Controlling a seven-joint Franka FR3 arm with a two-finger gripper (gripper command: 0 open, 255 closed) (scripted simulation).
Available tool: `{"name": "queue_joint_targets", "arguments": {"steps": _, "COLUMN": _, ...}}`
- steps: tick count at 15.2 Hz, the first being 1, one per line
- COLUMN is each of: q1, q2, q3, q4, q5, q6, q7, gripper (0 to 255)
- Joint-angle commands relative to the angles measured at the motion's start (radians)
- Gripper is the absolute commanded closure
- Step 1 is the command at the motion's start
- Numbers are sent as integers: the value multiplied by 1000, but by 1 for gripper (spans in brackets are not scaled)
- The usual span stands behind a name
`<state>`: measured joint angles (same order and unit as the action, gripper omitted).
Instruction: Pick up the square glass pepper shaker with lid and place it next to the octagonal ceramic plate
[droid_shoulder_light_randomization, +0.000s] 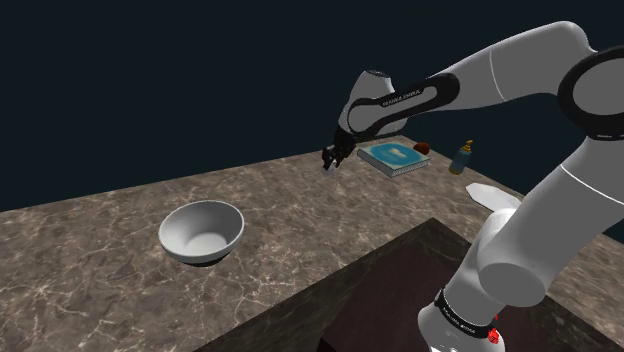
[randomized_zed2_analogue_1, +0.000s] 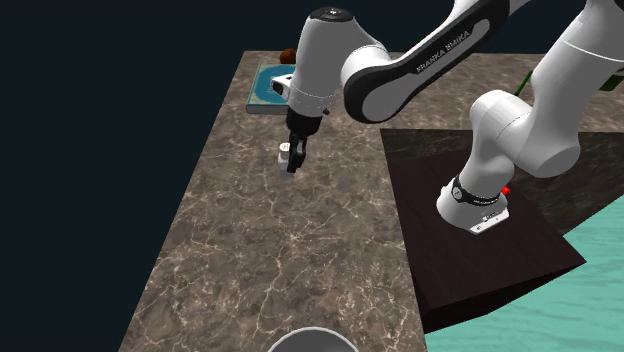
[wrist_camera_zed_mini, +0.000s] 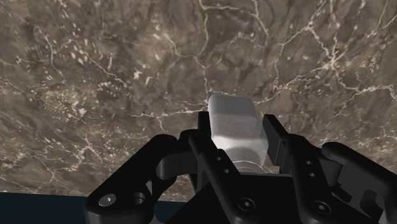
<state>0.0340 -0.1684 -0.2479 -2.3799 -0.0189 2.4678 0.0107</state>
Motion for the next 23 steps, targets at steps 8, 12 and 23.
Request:
{"name": "queue_joint_targets", "arguments": {"steps": 8, "q1": -4, "q2": -57, "q3": 7, "q4": 73, "q5": -16, "q6": -130, "q7": 12, "gripper": 255}}
{"name": "queue_joint_targets", "arguments": {"steps": 12, "q1": -4, "q2": -76, "q3": 11, "q4": 111, "q5": -20, "q6": -186, "q7": 17, "gripper": 255}}
{"name": "queue_joint_targets", "arguments": {"steps": 23, "q1": -100, "q2": -327, "q3": -83, "q4": -78, "q5": -90, "q6": -241, "q7": -120, "gripper": 255}}
